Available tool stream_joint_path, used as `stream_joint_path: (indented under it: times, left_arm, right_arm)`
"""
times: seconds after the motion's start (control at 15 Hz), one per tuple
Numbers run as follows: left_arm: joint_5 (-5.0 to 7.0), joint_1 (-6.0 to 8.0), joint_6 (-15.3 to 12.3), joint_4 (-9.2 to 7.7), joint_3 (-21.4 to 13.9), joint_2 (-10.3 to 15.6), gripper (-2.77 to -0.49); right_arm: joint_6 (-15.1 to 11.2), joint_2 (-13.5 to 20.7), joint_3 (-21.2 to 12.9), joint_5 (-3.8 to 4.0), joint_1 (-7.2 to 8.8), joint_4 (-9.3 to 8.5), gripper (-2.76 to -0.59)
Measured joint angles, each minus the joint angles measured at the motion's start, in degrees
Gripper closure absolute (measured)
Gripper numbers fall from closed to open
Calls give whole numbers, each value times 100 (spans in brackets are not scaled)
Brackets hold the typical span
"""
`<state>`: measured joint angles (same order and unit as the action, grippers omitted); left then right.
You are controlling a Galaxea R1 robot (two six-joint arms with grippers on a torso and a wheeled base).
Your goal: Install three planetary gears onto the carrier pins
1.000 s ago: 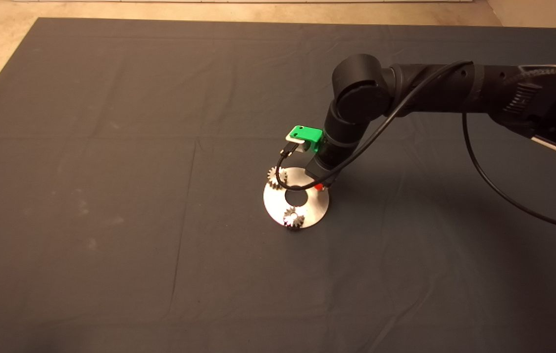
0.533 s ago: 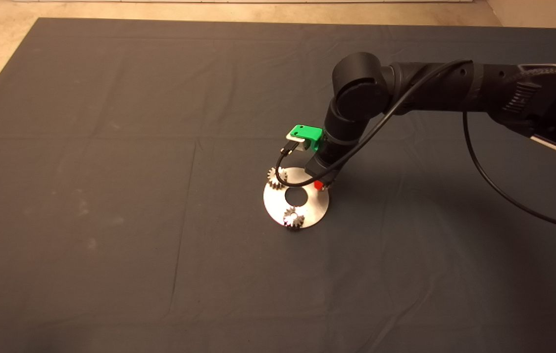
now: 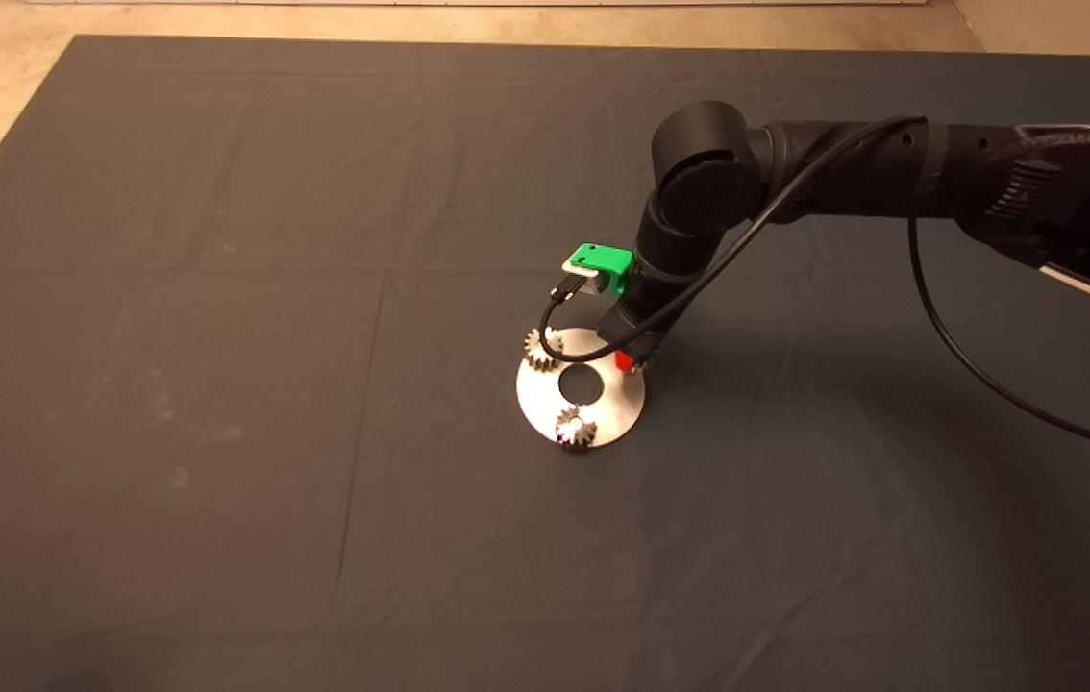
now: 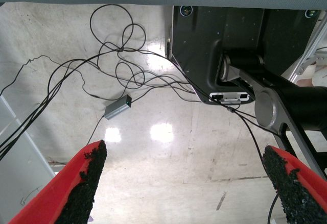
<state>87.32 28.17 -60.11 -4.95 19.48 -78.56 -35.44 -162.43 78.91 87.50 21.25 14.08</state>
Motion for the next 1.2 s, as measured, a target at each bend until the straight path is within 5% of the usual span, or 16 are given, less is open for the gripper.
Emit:
stream_joint_path:
  times: [1.2]
  left_arm:
    - [-2, -1, 0, 0, 0, 2, -217]
  right_arm:
    - [-108, -107, -116, 84, -28, 20, -106]
